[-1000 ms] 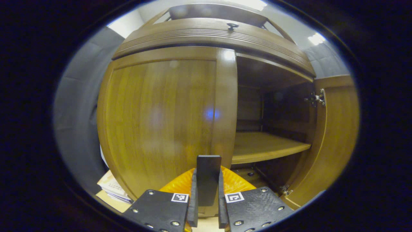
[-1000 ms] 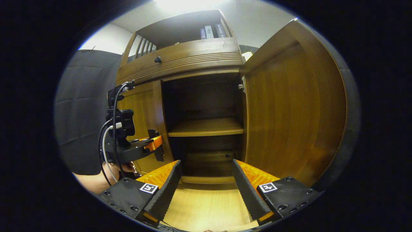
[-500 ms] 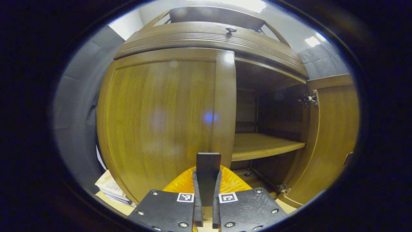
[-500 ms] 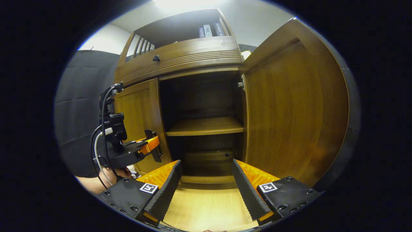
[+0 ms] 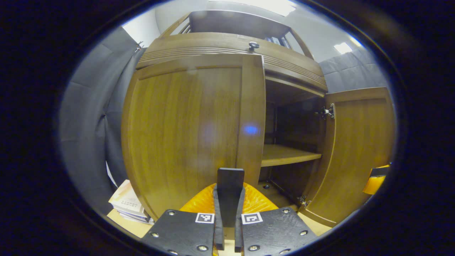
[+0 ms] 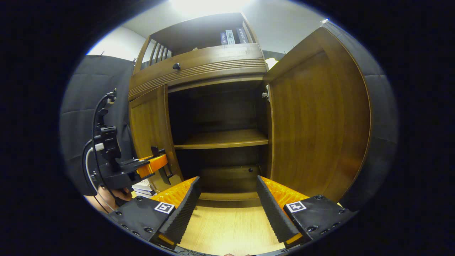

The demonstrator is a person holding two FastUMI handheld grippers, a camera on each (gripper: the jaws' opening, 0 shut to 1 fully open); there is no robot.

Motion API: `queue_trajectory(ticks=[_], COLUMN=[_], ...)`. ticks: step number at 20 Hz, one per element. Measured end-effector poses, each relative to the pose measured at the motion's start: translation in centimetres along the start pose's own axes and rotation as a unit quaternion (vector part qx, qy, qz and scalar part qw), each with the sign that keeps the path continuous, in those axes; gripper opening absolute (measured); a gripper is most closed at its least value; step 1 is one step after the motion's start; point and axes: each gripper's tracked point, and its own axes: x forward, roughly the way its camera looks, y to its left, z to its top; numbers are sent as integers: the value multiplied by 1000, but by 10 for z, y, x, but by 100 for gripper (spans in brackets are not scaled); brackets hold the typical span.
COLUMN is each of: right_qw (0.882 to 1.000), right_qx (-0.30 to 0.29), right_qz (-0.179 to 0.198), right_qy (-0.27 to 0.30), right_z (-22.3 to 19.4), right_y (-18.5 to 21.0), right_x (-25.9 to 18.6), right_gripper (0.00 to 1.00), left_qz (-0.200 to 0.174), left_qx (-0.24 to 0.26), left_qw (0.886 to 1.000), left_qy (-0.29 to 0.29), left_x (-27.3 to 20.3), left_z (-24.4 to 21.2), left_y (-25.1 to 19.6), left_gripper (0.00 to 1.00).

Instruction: Open the right door of the double-door shoe cabinet with the right hand, and open the left door with the left hand.

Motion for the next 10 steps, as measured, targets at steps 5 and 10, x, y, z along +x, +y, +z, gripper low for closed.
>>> queue_trajectory(ticks=[5,10], right_qw=[1000,1000], right_qx=[1,7], right_qz=[-13,-17], right_qy=[-8,-15], right_z=[1,4], right_y=[-5,-3], right_x=[-6,-10], right_gripper=[92,93], left_qz=[-2,6], left_qx=[0,2], left_qw=[1000,1000], left_qy=[-8,-10], left_x=[-37,-69], left_z=[-1,0], left_y=[11,25], left_gripper=[13,14])
